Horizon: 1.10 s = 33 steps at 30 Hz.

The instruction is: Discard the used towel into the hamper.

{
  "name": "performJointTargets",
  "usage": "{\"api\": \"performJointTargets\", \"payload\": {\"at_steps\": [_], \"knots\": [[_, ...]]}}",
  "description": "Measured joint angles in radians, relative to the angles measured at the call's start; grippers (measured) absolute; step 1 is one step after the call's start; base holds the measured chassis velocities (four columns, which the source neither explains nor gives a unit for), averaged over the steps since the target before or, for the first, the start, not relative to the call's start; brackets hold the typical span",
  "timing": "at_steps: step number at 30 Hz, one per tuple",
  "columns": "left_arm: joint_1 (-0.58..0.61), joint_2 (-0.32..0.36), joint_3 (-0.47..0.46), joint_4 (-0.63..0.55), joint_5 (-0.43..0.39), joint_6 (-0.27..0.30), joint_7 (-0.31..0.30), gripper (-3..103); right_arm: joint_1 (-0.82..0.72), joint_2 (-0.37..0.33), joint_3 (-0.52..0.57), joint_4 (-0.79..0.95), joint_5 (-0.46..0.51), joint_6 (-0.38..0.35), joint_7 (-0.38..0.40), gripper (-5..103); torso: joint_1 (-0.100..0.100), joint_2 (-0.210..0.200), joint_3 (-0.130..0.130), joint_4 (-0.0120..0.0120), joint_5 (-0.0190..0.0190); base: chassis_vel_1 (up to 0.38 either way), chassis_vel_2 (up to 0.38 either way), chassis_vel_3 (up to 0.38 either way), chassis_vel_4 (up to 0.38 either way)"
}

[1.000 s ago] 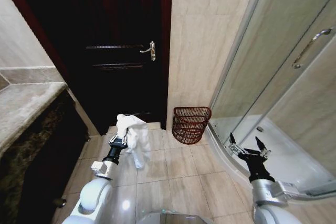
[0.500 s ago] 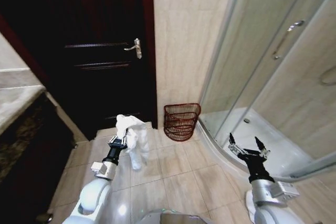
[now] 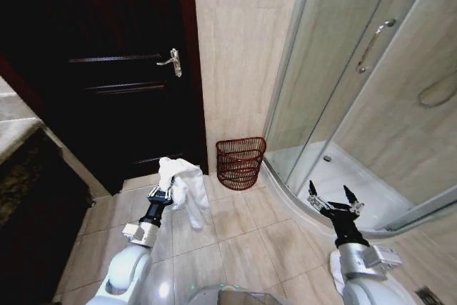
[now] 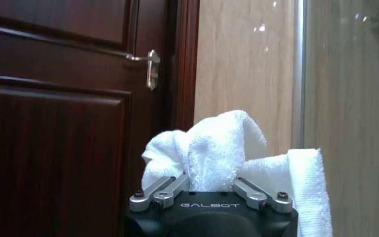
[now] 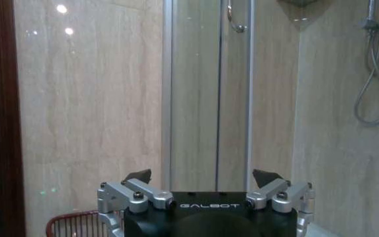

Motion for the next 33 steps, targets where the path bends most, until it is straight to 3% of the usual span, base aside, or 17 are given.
{"api": "performJointTargets", "payload": {"at_steps": [13,33], "knots": [[-0.023,0.01,0.009,0.007,-0.03,-0.036,0.061,10,-0.002,0.0,0.005,-0.022,-0.026,0.025,0.015,100,0.0,0.0,0.0,0.0002,0.0,-0.004,0.004,0.003,-0.005],[-0.036,0.017,0.012,0.021,-0.009,-0.048,0.076,10,-0.005,0.0,-0.002,-0.009,-0.041,0.023,0.018,100,0.003,0.006,0.003,0.0002,0.0,-0.053,0.055,0.051,-0.057]]}}
